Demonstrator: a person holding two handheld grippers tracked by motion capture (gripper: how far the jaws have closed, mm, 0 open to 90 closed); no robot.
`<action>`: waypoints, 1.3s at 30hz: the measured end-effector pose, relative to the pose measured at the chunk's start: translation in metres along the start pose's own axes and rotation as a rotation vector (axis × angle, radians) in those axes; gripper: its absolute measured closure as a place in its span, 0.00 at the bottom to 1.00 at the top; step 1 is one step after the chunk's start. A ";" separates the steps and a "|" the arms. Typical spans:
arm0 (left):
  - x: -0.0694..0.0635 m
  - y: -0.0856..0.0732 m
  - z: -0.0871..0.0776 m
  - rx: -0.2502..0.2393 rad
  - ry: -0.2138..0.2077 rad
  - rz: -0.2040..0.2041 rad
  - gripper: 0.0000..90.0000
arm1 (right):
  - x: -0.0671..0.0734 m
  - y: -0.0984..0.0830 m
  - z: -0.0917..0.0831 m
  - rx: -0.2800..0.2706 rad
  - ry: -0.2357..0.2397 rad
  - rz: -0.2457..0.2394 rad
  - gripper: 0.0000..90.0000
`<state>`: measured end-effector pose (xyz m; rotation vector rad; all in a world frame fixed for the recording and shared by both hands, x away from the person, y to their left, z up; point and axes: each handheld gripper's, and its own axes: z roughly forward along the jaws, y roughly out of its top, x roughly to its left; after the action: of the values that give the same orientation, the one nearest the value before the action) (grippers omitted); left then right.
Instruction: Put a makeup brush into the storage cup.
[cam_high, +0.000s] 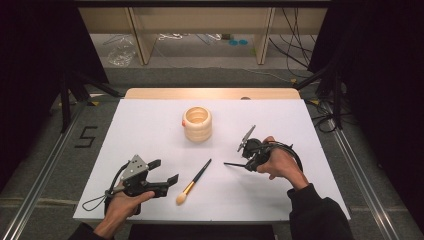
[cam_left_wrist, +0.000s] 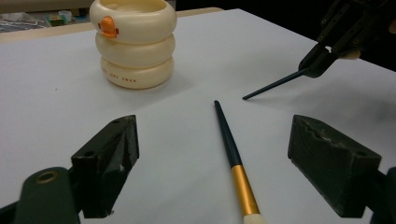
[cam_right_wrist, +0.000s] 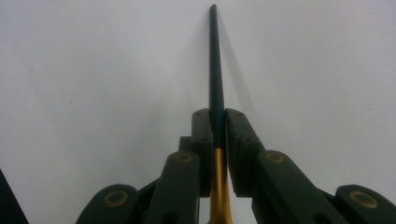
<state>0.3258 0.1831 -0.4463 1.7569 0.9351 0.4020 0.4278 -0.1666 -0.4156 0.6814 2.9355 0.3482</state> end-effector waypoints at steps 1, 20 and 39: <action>0.000 0.000 0.000 0.000 0.000 0.001 0.18 | 0.000 0.000 0.000 0.000 0.000 0.000 0.93; 0.000 0.000 0.000 0.000 -0.001 0.001 0.18 | 0.003 0.001 -0.016 -0.069 -0.025 -0.017 0.93; -0.003 0.005 0.016 0.096 -0.087 0.161 0.19 | 0.035 0.019 -0.035 -0.174 0.048 -0.126 0.93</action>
<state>0.3358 0.1699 -0.4476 1.9287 0.7651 0.3860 0.3988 -0.1414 -0.3786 0.4695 2.9289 0.6065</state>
